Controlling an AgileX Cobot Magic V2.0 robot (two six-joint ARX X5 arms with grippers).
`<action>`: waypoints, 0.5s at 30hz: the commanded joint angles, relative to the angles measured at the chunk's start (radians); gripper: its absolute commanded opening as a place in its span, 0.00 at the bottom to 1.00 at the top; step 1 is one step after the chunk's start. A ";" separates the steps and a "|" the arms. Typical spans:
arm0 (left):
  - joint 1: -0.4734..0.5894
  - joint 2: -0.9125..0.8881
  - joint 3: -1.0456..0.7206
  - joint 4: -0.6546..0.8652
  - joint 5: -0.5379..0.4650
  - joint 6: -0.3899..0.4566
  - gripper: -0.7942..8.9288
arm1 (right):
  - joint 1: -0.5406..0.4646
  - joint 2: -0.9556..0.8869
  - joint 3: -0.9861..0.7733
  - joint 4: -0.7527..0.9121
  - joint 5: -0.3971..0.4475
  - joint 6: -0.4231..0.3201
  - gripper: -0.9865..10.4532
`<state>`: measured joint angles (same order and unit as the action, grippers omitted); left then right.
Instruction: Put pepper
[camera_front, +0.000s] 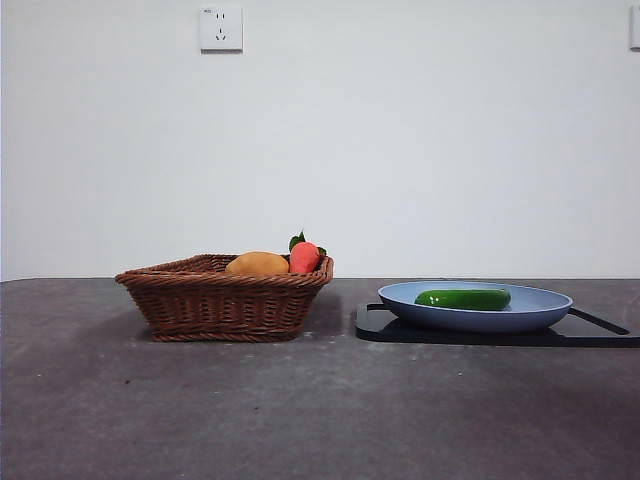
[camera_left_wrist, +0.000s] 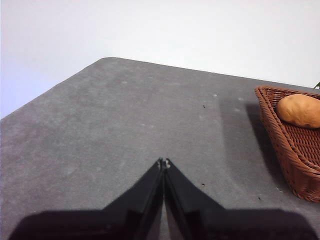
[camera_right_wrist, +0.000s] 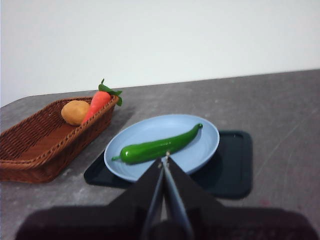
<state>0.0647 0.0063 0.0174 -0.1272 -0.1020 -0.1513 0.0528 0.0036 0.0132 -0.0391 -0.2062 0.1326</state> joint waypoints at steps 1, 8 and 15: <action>0.003 -0.004 -0.011 0.007 0.001 -0.006 0.09 | 0.002 -0.004 -0.005 -0.027 0.004 0.036 0.10; 0.003 -0.004 -0.011 0.007 0.001 -0.006 0.09 | 0.002 -0.004 -0.005 -0.051 0.004 0.035 0.10; 0.003 -0.004 -0.011 0.007 0.001 -0.006 0.09 | 0.001 -0.003 -0.005 -0.051 0.004 0.035 0.10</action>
<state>0.0647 0.0063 0.0174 -0.1272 -0.1020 -0.1513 0.0528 0.0036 0.0128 -0.1001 -0.2058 0.1612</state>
